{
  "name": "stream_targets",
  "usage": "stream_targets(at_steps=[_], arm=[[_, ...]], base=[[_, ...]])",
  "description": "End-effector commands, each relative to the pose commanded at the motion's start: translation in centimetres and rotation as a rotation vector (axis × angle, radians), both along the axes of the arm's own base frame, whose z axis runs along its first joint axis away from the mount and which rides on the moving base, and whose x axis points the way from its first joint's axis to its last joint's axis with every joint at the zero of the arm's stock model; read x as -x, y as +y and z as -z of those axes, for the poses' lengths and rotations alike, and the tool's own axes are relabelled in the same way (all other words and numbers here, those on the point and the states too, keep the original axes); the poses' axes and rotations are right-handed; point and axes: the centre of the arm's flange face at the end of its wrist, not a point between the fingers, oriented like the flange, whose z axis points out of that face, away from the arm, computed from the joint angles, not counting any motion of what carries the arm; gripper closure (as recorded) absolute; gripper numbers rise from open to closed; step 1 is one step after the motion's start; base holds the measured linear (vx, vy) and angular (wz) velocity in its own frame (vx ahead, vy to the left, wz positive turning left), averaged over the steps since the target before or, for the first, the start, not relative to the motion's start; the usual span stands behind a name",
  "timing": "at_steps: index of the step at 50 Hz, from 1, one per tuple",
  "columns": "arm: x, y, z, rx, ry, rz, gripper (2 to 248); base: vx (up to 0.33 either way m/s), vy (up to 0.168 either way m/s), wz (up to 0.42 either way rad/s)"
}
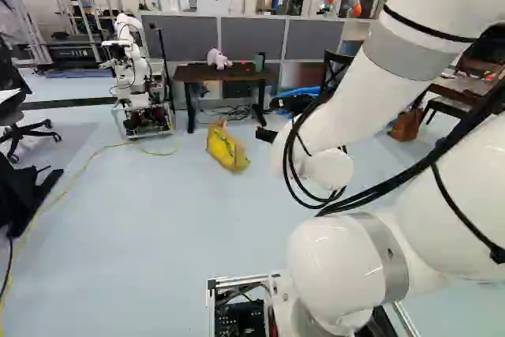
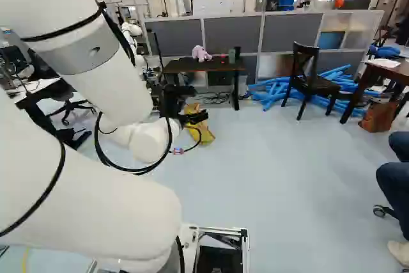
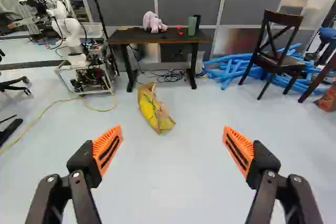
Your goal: Pick up the bag on the ground and place it on the table
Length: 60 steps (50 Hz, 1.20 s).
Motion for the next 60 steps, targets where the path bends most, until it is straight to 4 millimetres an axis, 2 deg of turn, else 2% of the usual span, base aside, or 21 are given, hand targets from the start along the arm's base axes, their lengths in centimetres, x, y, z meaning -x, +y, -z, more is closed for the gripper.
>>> stream_targets(at_steps=[22, 60], arm=[[0.00, 0.00, 0.00, 0.000, 0.000, 0.000, 3], [0.00, 0.00, 0.00, 0.000, 0.000, 0.000, 3]], base=[[0.055, -0.013, 0.022], [0.142, -0.041, -0.002]])
